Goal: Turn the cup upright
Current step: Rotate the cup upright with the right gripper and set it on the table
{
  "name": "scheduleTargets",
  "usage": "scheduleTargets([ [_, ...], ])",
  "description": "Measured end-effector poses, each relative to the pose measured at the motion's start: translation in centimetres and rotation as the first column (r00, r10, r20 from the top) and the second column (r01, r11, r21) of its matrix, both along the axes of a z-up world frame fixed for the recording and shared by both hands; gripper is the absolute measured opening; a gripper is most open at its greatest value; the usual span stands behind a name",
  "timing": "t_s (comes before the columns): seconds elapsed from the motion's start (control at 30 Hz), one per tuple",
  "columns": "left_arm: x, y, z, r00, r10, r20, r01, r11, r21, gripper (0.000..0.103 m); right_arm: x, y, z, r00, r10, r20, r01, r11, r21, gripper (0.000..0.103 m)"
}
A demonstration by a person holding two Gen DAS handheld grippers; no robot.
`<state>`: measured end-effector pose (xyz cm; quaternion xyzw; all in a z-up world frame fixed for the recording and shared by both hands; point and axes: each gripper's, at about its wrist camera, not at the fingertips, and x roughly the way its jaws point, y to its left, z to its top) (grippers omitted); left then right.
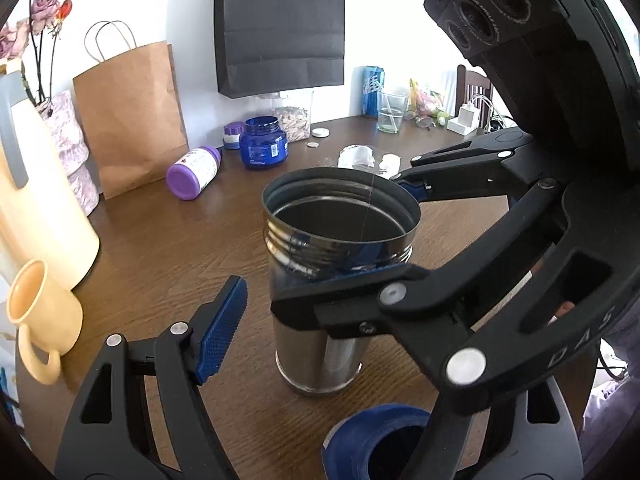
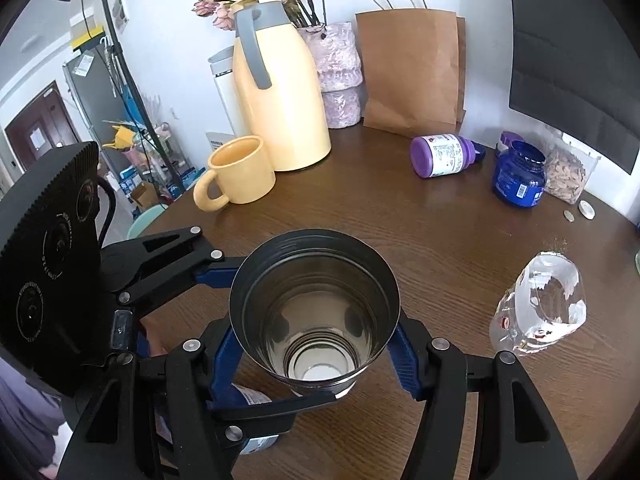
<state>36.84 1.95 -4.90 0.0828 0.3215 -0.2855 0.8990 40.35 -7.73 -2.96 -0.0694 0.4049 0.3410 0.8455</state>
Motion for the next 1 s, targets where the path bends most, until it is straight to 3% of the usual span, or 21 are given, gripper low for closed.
scheduleTargets([
  [0.1, -0.7, 0.9, 0.2, 0.999, 0.033, 0.004, -0.033, 0.999, 0.000, 0.083, -0.6, 0.1, 0.3, 0.999, 0.011, 0.031, -0.010, 1.000, -0.019, 0.067],
  [0.37, -3.7, 3.5, 2.4, 0.979, 0.201, 0.028, -0.200, 0.980, -0.014, 0.095, -1.4, -0.6, 0.8, 0.996, -0.028, 0.083, 0.034, 0.997, -0.063, 0.067],
  [0.63, -5.2, 4.0, 2.4, 0.906, 0.424, 0.023, -0.423, 0.906, -0.016, 0.097, -2.0, -1.1, 0.5, 0.994, -0.064, 0.085, 0.072, 0.994, -0.085, 0.067],
  [0.7, -5.4, 4.2, 2.4, 0.886, 0.464, 0.017, -0.464, 0.886, -0.020, 0.097, -2.2, -1.2, 0.8, 0.992, -0.081, 0.096, 0.089, 0.993, -0.083, 0.075],
  [0.73, -5.5, 4.2, 2.4, 0.879, 0.478, 0.009, -0.477, 0.879, -0.021, 0.097, -2.3, -1.4, 1.0, 0.991, -0.089, 0.099, 0.096, 0.993, -0.075, 0.082],
  [1.0, -7.5, 4.6, 3.6, 0.845, 0.534, -0.014, -0.534, 0.844, -0.041, 0.098, -5.1, -2.5, 3.5, 0.982, -0.128, 0.137, 0.137, 0.989, -0.062, 0.082],
])
